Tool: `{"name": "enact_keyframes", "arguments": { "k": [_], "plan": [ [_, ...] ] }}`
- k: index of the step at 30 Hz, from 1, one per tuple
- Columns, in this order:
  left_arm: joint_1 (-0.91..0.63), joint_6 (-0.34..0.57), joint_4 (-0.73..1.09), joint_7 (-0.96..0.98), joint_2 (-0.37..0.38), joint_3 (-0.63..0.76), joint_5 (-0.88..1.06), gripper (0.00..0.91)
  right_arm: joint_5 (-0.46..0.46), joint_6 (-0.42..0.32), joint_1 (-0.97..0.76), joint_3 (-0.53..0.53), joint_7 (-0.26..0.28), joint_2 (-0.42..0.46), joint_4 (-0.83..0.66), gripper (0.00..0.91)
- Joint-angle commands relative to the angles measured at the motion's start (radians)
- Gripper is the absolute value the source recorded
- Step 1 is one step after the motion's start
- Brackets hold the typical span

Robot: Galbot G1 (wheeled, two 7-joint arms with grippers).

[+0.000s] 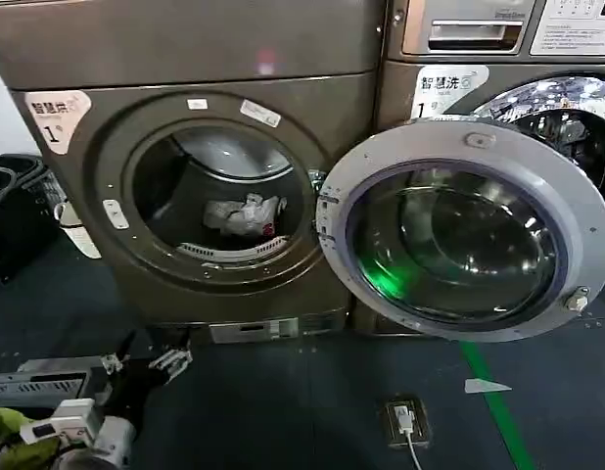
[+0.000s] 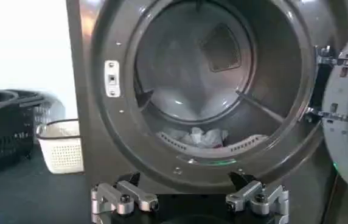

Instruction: Grasp the clothes from the dryer.

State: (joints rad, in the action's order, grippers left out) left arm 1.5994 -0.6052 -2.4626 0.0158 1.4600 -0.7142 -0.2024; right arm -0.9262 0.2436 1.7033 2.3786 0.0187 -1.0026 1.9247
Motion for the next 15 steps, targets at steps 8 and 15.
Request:
{"name": "enact_keyframes", "arguments": {
  "k": [8, 15],
  "plan": [
    [-0.011, 0.002, 0.004, -0.01, 0.001, 0.005, -0.001, 0.907, -0.01, -0.007, 0.002, 0.007, 0.011, -0.001, 0.004, 0.907],
    [-0.016, 0.004, 0.008, -0.013, -0.001, 0.001, -0.003, 0.907, -0.01, -0.006, 0.0, 0.008, 0.011, -0.001, 0.006, 0.907]
  ]
}}
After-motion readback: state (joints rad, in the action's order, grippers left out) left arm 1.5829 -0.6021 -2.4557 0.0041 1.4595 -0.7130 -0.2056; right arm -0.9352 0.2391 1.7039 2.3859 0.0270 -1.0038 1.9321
